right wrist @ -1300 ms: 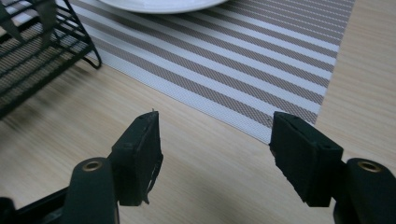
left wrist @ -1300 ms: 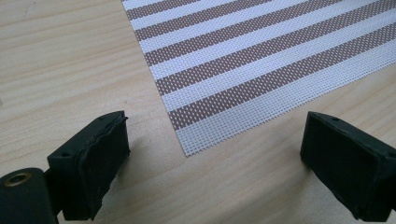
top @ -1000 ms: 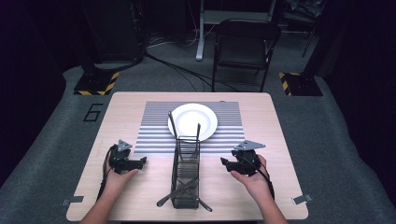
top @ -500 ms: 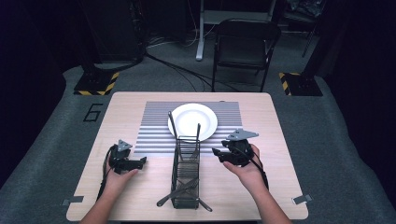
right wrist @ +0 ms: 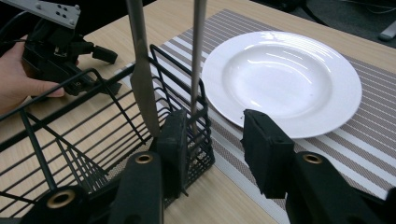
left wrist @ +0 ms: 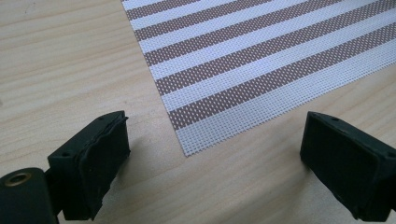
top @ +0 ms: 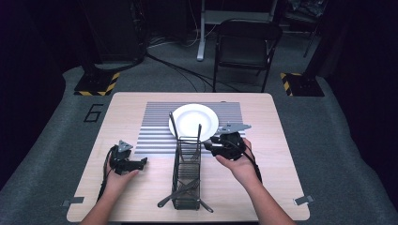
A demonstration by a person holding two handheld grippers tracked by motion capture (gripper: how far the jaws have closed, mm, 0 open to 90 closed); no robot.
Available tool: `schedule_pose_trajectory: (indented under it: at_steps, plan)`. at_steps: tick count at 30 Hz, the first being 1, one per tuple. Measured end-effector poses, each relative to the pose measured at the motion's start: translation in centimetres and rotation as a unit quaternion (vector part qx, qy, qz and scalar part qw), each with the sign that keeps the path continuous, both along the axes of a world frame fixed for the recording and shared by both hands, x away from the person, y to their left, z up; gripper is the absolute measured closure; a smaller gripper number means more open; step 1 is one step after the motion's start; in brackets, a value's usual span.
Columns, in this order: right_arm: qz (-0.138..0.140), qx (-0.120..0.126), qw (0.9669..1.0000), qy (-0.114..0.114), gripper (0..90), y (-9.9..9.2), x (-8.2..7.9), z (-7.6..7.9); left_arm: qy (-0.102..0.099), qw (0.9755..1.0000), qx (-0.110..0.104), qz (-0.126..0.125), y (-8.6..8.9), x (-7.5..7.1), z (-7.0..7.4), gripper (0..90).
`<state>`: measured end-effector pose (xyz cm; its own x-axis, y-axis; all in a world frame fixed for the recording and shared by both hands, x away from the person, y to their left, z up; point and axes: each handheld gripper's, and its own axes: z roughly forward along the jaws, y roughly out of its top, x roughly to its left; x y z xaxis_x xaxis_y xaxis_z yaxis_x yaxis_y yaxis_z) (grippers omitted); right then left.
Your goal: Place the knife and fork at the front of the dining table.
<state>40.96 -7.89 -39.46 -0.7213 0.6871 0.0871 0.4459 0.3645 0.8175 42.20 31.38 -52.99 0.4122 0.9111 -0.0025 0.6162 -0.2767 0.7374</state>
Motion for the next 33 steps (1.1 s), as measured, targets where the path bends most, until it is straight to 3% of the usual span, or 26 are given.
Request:
schedule_pose_trajectory:
  at_steps: [6,19,33]
  plan:
    - [0.013,0.0,0.9999,-0.002,63.4,1.5,0.7,0.4,0.0,1.0,-0.002,0.0,0.0,0.0,0.0,8.0]
    - [0.02,0.001,0.9998,0.003,67.6,2.9,1.7,0.4,-0.002,1.0,-0.002,-0.003,-0.1,0.0,0.0,8.0]
    - [0.022,-0.008,0.9997,-0.008,84.2,3.3,1.7,0.5,0.0,1.0,-0.002,-0.003,-0.1,0.0,0.0,8.0]
